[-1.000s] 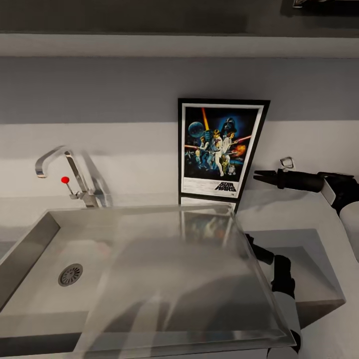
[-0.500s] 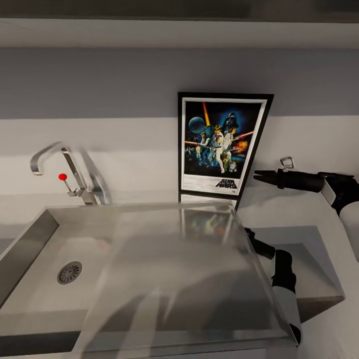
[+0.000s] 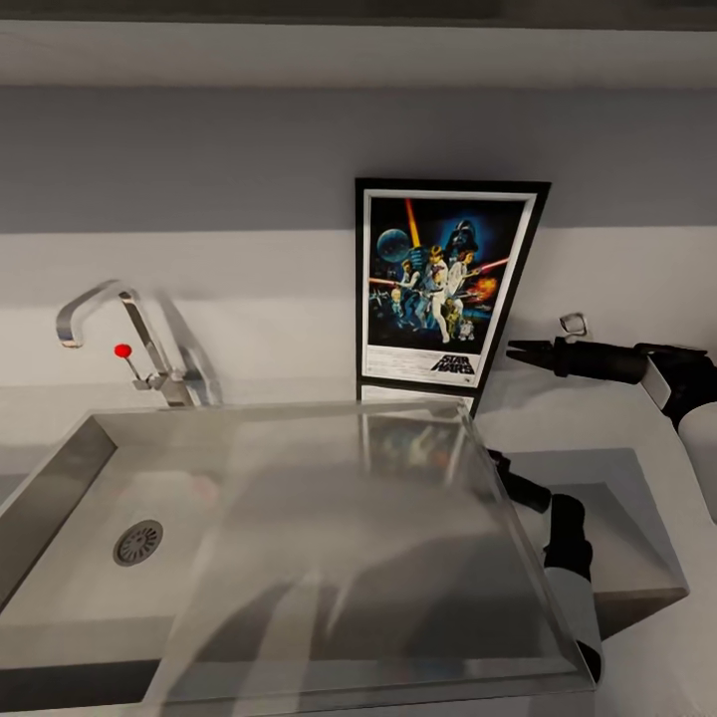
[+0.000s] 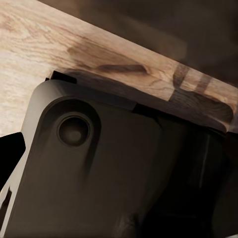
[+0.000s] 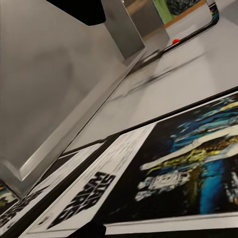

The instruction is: Pick up the poster from the kitchen countertop and hang it on one of the wall nails in the kitchen.

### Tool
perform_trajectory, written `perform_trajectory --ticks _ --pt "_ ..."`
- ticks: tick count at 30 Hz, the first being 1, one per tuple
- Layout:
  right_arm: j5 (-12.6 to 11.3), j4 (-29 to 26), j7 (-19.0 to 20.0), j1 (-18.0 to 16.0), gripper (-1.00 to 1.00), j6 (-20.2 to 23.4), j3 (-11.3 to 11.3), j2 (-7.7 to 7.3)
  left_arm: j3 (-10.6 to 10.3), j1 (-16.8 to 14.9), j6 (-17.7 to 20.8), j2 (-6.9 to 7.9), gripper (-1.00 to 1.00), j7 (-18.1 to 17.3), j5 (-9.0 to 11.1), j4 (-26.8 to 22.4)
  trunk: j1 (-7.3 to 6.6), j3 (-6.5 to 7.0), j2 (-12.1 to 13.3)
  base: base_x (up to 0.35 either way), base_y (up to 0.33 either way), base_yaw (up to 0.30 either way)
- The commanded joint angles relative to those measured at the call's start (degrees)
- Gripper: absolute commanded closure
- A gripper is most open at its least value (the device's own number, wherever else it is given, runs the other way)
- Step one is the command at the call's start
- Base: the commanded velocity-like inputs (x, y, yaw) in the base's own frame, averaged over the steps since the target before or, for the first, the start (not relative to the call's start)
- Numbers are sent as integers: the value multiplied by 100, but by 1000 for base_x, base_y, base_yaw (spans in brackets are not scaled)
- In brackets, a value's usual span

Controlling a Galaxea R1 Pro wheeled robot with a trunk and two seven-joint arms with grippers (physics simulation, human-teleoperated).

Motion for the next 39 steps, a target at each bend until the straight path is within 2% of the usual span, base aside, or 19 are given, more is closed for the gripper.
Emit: perform_trajectory --ticks 1,12,17,22,39 --pt "15 0 20 -5 -100 60 -21 -1 21 1 -16 -2 -100 -27 -20 -3 0 -9 -3 0 0 0" --pt "18 -118 0 -49 -100 94 -28 -3 21 1 -16 -2 -100 -25 -20 -3 0 -34 -3 0 0 0" --pt "23 -225 -3 -200 -100 471 -28 -5 21 1 -16 -2 -100 -21 -20 -3 0 -34 -3 0 0 0" --pt "24 -246 -10 -239 -100 601 -29 -6 21 1 -16 -2 -100 -23 -20 -3 0 -34 -3 0 0 0" --pt "24 -255 -12 -393 -100 670 -23 -6 21 1 -16 -2 -100 -19 -20 -3 0 -61 -3 0 0 0"
